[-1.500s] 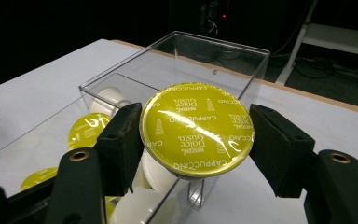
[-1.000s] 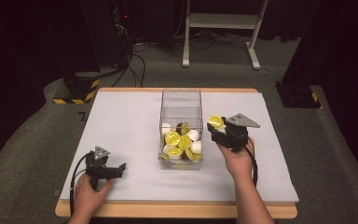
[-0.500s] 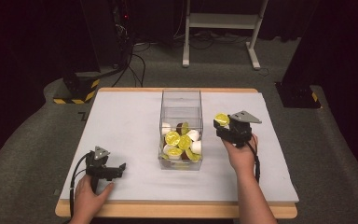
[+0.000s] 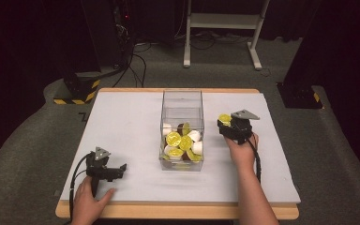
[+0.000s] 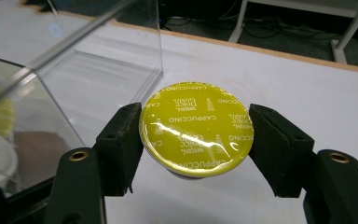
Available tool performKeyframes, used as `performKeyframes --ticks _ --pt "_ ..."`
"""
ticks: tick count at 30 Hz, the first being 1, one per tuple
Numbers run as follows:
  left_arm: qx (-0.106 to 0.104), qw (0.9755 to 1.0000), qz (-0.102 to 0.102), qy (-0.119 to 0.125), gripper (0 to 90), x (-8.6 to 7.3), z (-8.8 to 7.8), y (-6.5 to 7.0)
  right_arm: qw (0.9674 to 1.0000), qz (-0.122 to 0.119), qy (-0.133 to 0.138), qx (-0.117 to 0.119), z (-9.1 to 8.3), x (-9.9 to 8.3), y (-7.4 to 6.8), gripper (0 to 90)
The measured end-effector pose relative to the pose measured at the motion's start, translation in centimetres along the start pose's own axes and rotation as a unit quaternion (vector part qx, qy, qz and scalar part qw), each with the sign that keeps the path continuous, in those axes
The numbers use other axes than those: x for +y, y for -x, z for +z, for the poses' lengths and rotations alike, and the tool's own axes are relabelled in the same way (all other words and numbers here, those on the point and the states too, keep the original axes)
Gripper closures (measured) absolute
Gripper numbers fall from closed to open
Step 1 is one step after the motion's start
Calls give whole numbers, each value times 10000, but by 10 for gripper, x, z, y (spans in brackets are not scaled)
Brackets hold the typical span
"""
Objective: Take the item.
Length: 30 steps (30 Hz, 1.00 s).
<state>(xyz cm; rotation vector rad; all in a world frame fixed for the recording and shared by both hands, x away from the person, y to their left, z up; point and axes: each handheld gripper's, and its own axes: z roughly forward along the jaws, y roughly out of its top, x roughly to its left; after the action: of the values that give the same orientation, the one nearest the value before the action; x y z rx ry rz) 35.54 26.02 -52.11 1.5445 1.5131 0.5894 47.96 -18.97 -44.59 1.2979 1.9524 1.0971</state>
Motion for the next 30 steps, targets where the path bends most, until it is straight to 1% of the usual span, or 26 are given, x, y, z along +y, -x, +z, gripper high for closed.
performKeyframes --ticks 1,4,5,11,12,14,16,18,20,29,30 --pt "-1 10000 3 -2 12 0 0 0 10000 -34 -28 -23 3 -1 1 377" --pt "3 10000 1 -3 12 0 0 0 9999 -26 -127 -80 11 -5 5 377" --pt "-1 10000 2 -2 12 0 0 0 9998 32 -157 -89 13 -7 6 377" --pt "-2 10000 -1 0 12 0 0 0 9994 78 -300 -148 26 -13 11 377" --pt "0 10000 3 -3 12 0 0 0 9992 49 -352 -155 30 -14 11 377" --pt "-2 10000 0 0 12 0 0 0 9992 12 -370 -164 32 -15 11 377" --pt "-2 10000 2 -1 12 0 0 0 9987 -24 -448 -248 36 -17 11 377" --pt "-2 10000 -2 0 12 0 0 0 9986 -26 -472 -250 38 -18 12 377" --pt "-1 10000 19 -8 12 0 0 0 9980 -15 -556 -316 41 -20 13 377" --pt "-3 10000 -2 1 12 0 0 0 9971 -41 -663 -381 46 -24 14 377" --pt "-1 10000 30 -15 13 0 0 0 9970 -59 -669 -390 46 -24 14 376"
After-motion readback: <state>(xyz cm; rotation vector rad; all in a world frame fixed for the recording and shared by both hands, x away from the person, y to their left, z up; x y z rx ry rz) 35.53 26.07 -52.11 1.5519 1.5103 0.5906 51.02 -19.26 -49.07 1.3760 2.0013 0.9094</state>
